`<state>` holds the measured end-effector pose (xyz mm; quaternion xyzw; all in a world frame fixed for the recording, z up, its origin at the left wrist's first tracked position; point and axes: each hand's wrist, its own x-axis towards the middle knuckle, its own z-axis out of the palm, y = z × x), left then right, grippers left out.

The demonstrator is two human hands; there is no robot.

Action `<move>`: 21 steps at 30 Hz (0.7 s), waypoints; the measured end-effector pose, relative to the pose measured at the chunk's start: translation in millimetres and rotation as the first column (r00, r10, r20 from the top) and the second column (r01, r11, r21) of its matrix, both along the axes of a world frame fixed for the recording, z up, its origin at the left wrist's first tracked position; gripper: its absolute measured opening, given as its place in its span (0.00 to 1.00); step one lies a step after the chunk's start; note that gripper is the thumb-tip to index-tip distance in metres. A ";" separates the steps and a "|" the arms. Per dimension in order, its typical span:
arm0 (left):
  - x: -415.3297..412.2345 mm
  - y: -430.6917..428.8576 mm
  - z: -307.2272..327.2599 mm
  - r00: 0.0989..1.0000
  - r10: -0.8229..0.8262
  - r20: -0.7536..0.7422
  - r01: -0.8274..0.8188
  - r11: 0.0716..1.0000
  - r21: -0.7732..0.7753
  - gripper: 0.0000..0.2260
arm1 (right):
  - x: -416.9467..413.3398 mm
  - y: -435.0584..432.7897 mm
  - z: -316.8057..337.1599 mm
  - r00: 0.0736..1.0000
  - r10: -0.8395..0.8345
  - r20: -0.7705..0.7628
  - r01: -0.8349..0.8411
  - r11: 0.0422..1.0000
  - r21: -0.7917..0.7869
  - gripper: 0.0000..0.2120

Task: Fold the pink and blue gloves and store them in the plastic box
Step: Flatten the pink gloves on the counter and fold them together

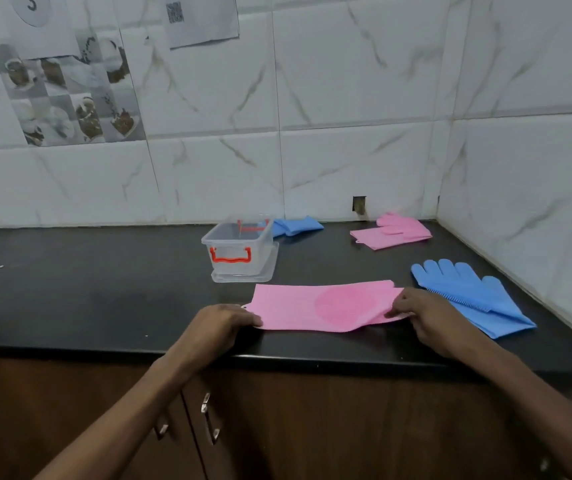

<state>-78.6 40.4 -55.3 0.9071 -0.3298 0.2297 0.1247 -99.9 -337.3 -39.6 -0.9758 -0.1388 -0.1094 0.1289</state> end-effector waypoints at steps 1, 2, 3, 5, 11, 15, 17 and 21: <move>-0.1 1.1 -0.7 1.000 0.007 -0.002 -0.007 1.000 0.002 0.19 | -1.7 -1.3 -1.0 1.000 0.022 -0.014 -0.022 1.000 0.002 0.20; -0.6 2.3 -1.9 1.000 0.009 0.005 -0.009 1.000 0.000 0.19 | -3.3 -3.5 -2.2 0.999 0.040 -0.016 -0.040 0.999 0.002 0.19; -1.6 2.7 -2.7 1.000 0.009 0.013 -0.009 1.000 -0.007 0.19 | -5.1 -5.9 -3.5 0.999 0.046 -0.006 -0.046 0.999 0.014 0.18; -3.2 2.6 -2.8 0.999 0.031 -0.017 -0.031 0.999 -0.012 0.18 | -6.7 -8.9 -5.4 1.000 0.020 0.019 -0.021 0.996 0.083 0.16; 23.8 -20.1 32.1 0.919 0.045 -0.392 -0.120 0.978 -0.169 0.14 | 11.6 12.6 -2.6 0.949 -0.271 0.161 0.251 0.958 0.137 0.14; 67.1 -70.1 30.4 0.893 0.182 -0.411 -0.177 0.983 0.050 0.22 | 15.9 38.4 -3.4 0.888 -0.384 0.253 0.369 0.923 0.107 0.13; 83.8 -91.2 23.8 0.868 0.174 -0.465 -0.145 0.985 0.098 0.27 | 16.3 42.7 -10.2 0.872 -0.413 0.264 0.413 0.909 0.059 0.11; 96.8 -142.2 19.5 0.843 0.068 -0.533 -0.064 0.998 0.026 0.35 | 15.1 41.6 -19.7 0.827 -0.515 0.225 0.454 0.848 0.273 0.20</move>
